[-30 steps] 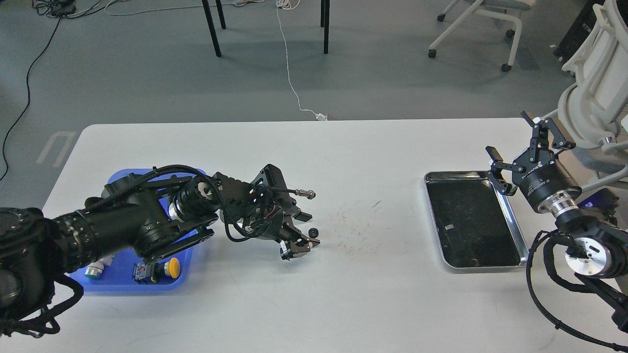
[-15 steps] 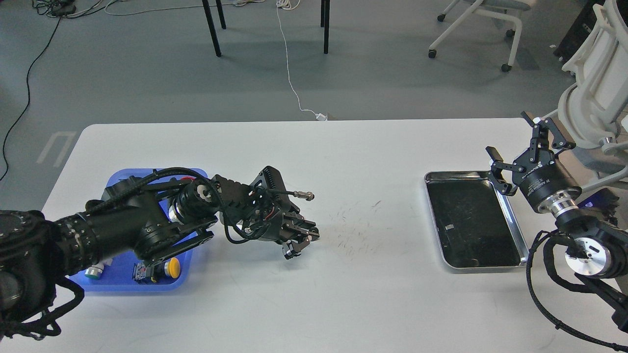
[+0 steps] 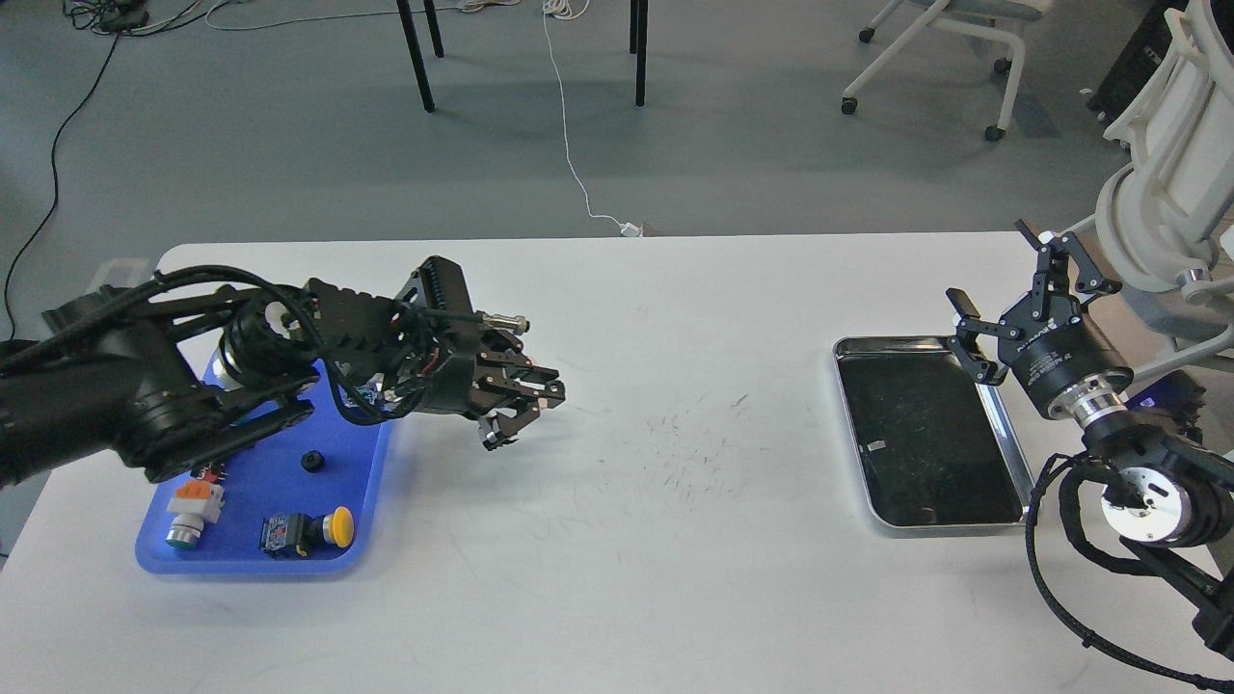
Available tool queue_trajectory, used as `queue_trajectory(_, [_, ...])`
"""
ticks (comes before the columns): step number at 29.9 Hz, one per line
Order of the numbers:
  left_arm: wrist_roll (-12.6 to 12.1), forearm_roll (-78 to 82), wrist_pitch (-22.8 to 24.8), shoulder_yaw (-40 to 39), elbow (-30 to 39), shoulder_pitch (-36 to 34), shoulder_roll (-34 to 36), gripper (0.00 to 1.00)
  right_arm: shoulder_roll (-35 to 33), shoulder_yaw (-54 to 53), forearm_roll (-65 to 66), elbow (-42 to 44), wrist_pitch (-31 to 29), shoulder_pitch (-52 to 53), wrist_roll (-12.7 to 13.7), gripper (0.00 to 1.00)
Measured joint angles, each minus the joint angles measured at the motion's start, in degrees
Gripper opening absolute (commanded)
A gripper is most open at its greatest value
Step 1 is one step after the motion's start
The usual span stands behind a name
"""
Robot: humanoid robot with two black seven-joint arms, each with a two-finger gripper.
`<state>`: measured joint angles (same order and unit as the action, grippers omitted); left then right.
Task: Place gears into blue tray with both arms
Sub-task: 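Carry the part into the blue tray and open the left gripper, then lift the left gripper up away from the blue tray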
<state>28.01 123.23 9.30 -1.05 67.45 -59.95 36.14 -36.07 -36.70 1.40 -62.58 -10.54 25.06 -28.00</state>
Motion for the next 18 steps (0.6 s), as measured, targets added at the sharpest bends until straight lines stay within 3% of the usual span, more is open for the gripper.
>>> queue_trajectory(10, [0.0,-0.9,0.0,-0.1,0.8,6.9,17.5,0.15,0.0,0.3,0.0,0.0,0.0,0.4,0.0,0.97])
queue_trajectory(18, [0.0,-0.6,-0.3,-3.4,0.3,14.6,21.1,0.16,0.0,0.5,0.1,0.0,0.0,0.5,0.0,0.97])
